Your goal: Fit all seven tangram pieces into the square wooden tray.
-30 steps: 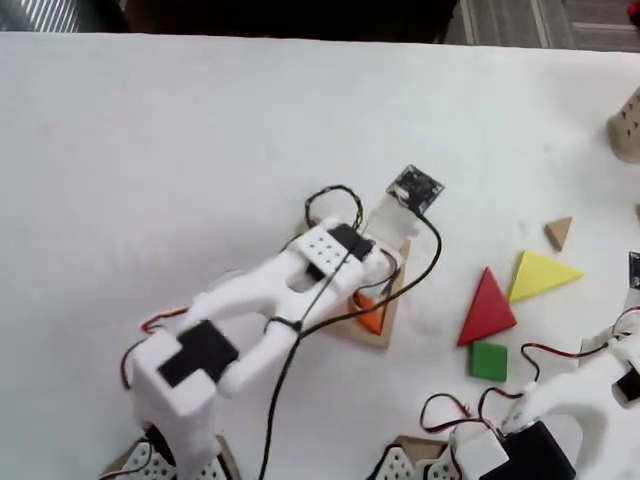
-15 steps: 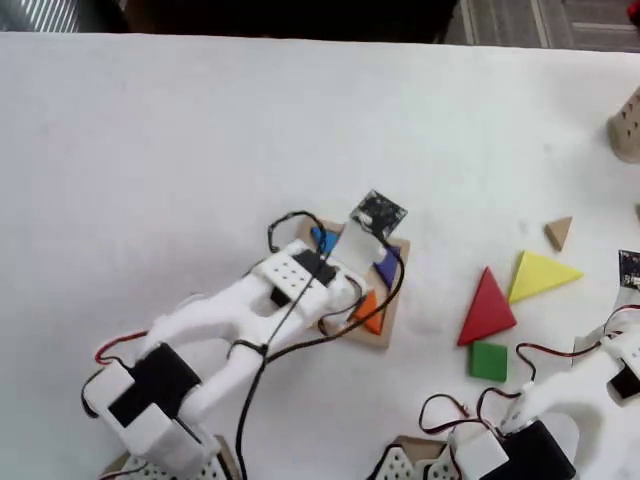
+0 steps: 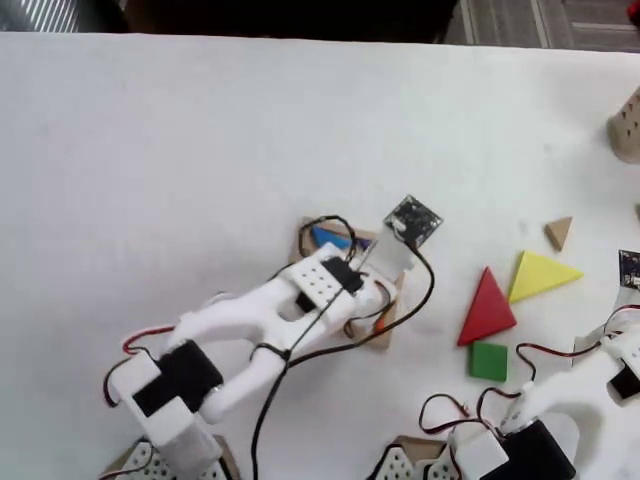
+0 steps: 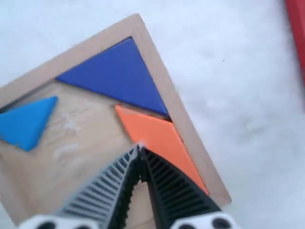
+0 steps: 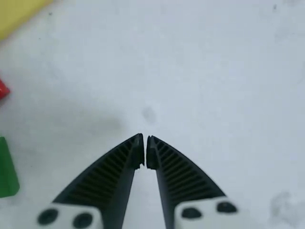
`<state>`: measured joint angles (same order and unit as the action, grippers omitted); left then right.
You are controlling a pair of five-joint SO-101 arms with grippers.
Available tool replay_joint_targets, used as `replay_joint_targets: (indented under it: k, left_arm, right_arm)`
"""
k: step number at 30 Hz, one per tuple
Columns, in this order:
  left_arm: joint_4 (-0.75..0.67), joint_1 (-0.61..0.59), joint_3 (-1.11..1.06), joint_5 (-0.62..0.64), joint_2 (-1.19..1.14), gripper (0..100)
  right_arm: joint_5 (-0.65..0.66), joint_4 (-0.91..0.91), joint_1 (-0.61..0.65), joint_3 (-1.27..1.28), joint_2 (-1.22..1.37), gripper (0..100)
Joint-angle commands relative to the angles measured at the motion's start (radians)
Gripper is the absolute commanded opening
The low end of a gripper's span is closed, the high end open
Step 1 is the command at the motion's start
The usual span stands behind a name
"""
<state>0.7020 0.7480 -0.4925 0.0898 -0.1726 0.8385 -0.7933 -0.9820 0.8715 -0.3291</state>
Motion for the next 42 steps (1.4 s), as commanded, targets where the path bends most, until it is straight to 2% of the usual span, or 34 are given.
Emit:
replay_joint_targets:
  k: [1,9,16,20,24,30,42]
  left_arm:
    - [0.046,0.056,0.081,0.009,-0.021,2]
    - [0.046,0.065,0.091,0.009,-0.016,2]
    - [0.072,-0.062,0.049,0.009,0.170,2]
    - [0.058,-0.177,-0.017,0.008,0.236,2]
    - [0.014,-0.228,-0.029,0.002,0.143,2]
    - [0.025,-0.191,0.095,0.000,-0.036,2]
    - [0.054,-0.193,0.288,0.008,-0.177,2]
  right_arm:
    - [0.009,0.013,0.004,-0.005,-0.004,1.8]
    - [0.003,0.027,0.015,-0.005,-0.004,1.8]
    - [0.002,0.027,0.016,-0.003,-0.004,1.8]
    - [0.002,0.027,0.008,-0.003,-0.004,1.8]
    - [0.002,0.027,0.005,-0.003,-0.004,1.8]
    - [0.005,0.027,0.004,-0.003,-0.004,1.8]
    - [0.008,0.027,-0.005,-0.003,-0.004,1.8]
